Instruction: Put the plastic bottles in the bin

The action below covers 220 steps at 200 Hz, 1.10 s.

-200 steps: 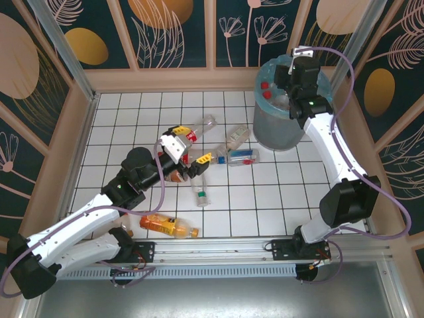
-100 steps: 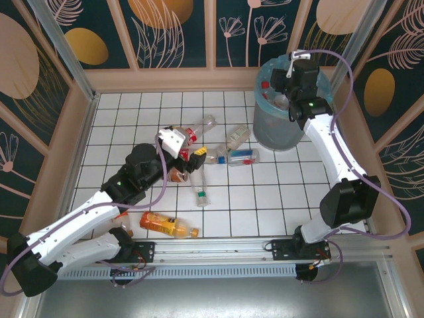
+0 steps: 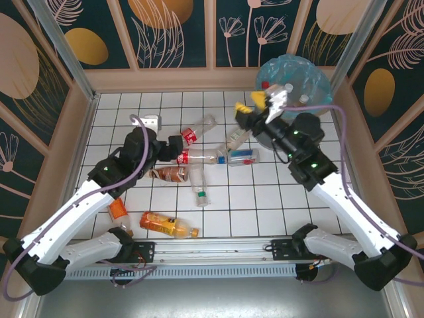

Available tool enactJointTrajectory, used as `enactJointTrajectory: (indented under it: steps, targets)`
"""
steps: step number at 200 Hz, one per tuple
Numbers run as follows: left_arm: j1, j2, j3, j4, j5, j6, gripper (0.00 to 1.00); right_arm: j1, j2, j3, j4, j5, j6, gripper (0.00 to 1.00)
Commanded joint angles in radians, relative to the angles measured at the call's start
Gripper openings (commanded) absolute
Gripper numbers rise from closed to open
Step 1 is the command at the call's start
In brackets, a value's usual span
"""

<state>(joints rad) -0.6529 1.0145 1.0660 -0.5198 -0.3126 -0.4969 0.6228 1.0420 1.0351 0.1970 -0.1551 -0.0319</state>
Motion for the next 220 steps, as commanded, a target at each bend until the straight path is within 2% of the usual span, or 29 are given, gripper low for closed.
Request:
enactJointTrajectory:
  steps: [1,33,62,87,93,106,145,162,201,220]
  targets:
    - [0.113,-0.046,-0.003,-0.176,0.091,-0.172,0.84,0.099,0.091,-0.058,0.04,-0.079,-0.053,0.61]
    - [0.351,-0.083,-0.036,-0.302,0.216,-0.182,0.84,0.184,0.19,-0.059,0.028,-0.061,-0.038,0.61]
    - [0.498,-0.083,-0.073,-0.434,0.232,-0.197,0.85,0.209,0.223,-0.116,0.133,-0.146,0.033,0.61]
    - [0.621,-0.069,-0.135,-0.53,0.229,-0.172,0.92,0.216,0.219,-0.187,0.227,-0.185,0.082,0.61]
    - [0.655,-0.07,-0.154,-0.543,0.226,-0.163,0.96,0.216,0.215,-0.199,0.241,-0.195,0.092,0.61]
    - [0.741,-0.074,-0.196,-0.558,0.257,-0.153,0.96,0.216,0.206,-0.219,0.254,-0.208,0.114,0.61]
    - [0.837,-0.078,-0.318,-0.542,0.255,-0.162,0.99,0.216,0.147,-0.276,0.261,-0.246,0.149,0.61]
    - [0.856,-0.074,-0.319,-0.543,0.248,-0.184,0.99,0.217,0.122,-0.3,0.263,-0.264,0.153,0.62]
    - [0.859,-0.011,-0.285,-0.59,0.311,-0.172,0.99,0.216,0.071,-0.328,0.258,-0.288,0.152,0.62]
    - [0.859,0.04,-0.255,-0.625,0.304,-0.139,0.99,0.216,0.057,-0.335,0.255,-0.301,0.146,0.62]
